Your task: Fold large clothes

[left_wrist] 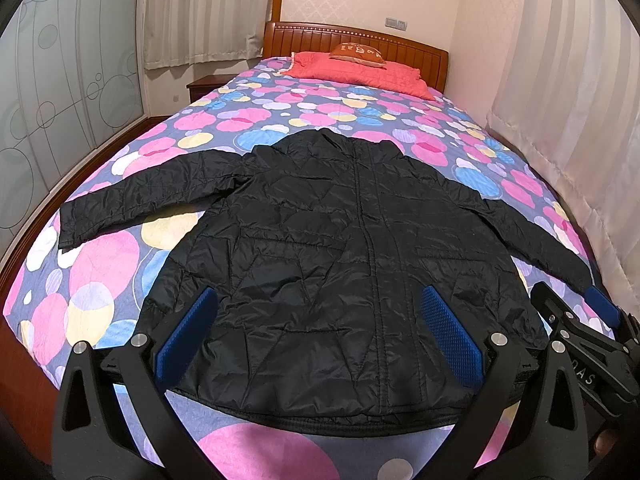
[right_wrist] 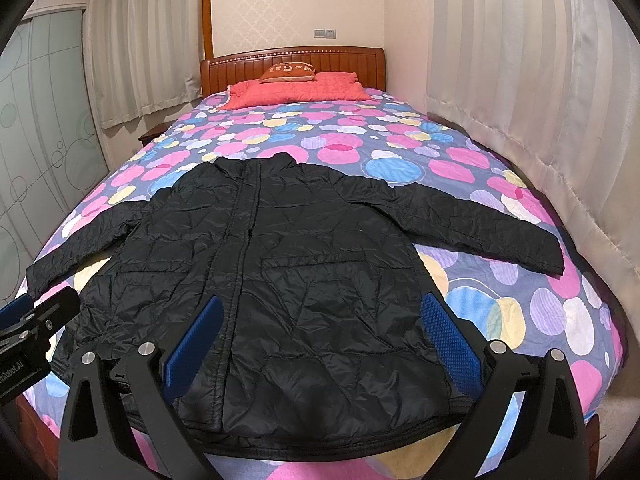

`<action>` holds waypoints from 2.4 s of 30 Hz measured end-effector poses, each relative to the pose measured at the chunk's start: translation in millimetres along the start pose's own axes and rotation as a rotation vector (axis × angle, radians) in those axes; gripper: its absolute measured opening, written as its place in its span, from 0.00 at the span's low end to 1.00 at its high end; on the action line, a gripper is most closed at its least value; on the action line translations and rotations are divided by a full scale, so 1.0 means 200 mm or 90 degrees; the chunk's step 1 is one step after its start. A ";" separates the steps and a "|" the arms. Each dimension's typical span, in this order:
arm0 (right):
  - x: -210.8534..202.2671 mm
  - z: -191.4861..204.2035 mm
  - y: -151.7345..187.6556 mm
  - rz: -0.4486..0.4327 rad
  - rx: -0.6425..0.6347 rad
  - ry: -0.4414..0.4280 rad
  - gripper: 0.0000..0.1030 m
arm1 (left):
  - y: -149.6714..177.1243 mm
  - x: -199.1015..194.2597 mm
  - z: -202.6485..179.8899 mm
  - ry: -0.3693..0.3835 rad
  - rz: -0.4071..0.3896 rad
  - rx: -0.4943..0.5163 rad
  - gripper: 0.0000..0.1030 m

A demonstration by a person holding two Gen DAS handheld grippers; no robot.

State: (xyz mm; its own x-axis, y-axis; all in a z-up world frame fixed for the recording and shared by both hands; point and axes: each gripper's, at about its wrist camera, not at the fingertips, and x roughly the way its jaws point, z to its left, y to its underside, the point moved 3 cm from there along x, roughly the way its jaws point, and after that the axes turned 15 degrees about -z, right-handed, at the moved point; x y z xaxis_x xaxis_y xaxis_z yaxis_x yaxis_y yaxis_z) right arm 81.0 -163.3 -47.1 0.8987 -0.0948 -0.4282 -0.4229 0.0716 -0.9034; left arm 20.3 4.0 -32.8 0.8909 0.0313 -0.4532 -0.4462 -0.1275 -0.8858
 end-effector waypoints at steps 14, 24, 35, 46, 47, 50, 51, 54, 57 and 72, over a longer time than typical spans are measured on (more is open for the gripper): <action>0.01 -0.01 0.00 0.002 0.004 -0.001 0.95 | 0.02 0.01 0.01 0.004 0.003 -0.004 0.98; 0.28 -0.24 0.09 0.039 0.092 0.022 0.95 | 0.05 0.27 0.17 -0.022 0.055 -0.050 0.98; 0.57 -1.05 0.18 0.043 0.292 0.164 0.52 | 0.04 0.58 0.58 -0.184 0.063 -0.126 0.98; 0.77 -1.72 0.39 0.005 0.591 0.227 0.56 | 0.10 0.75 0.79 -0.275 0.086 -0.165 0.98; 0.78 -1.74 0.41 0.003 0.612 0.225 0.57 | 0.11 0.76 0.79 -0.280 0.088 -0.165 0.98; 0.83 -1.81 0.46 -0.038 0.662 0.218 0.57 | 0.13 0.78 0.81 -0.301 0.097 -0.159 0.98; 0.84 -1.83 0.45 -0.046 0.662 0.221 0.57 | 0.14 0.79 0.81 -0.306 0.100 -0.158 0.98; 0.87 -1.85 0.44 -0.074 0.650 0.239 0.57 | 0.17 0.80 0.82 -0.318 0.107 -0.152 0.98; 0.91 -1.87 0.40 -0.079 0.607 0.278 0.41 | 0.20 0.81 0.84 -0.328 0.116 -0.150 0.98; 0.89 -1.24 -0.13 -0.133 0.334 0.144 0.17 | 0.24 0.81 0.90 -0.321 0.124 -0.159 0.98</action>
State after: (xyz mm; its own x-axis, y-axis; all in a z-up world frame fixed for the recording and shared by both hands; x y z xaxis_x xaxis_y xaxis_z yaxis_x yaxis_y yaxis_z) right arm 224.3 -427.9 -105.5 0.8849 -0.3644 -0.2900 -0.0747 0.5037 -0.8607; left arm 127.3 180.6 -166.9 0.6173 0.4431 -0.6501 -0.5090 -0.4051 -0.7595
